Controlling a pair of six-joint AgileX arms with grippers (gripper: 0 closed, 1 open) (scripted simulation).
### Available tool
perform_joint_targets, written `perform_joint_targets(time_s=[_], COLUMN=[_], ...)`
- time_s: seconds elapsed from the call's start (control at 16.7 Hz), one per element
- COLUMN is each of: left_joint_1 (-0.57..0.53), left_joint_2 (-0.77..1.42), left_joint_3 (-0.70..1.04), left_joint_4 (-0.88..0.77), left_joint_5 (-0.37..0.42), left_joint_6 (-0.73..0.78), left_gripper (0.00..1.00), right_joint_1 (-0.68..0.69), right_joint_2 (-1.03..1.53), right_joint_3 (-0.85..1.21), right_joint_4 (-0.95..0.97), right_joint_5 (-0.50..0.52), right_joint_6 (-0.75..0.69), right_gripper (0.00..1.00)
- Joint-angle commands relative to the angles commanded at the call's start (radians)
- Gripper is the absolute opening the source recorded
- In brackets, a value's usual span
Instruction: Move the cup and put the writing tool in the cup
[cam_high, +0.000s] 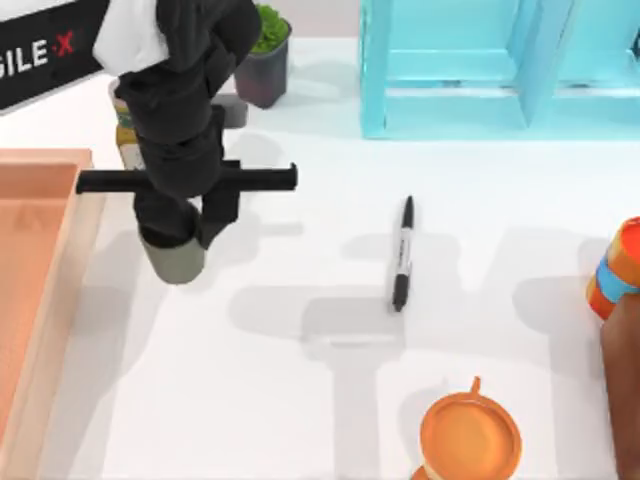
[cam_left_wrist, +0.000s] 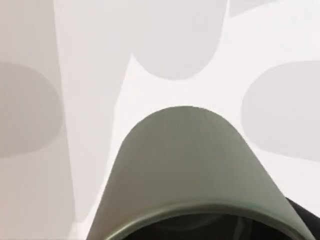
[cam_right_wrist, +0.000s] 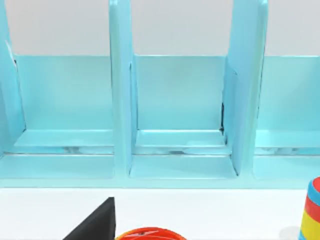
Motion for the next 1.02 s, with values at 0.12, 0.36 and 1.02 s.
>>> perform_joint_targets(time_s=[0.12,0.36,1.02], left_joint_1=[0.003,0.009,0.01], left_joint_2=[0.004,0.021,0.029], left_joint_3=[-0.029,-0.114,-0.139], left_joint_4=[0.033,0.137,0.167], left_joint_5=[0.0,-0.001,-0.001], left_joint_6=[0.002,0.01,0.013], left_gripper=[0.0,0.0,0.45], right_joint_1=[0.0,0.0,0.0], right_joint_2=[0.0,0.0,0.0], right_joint_3=[0.0,0.0,0.0], right_joint_4=[0.0,0.0,0.0], right_joint_5=[0.0,0.0,0.0], right_joint_6=[0.0,0.0,0.0], right_gripper=[1.0,1.0,1.0])
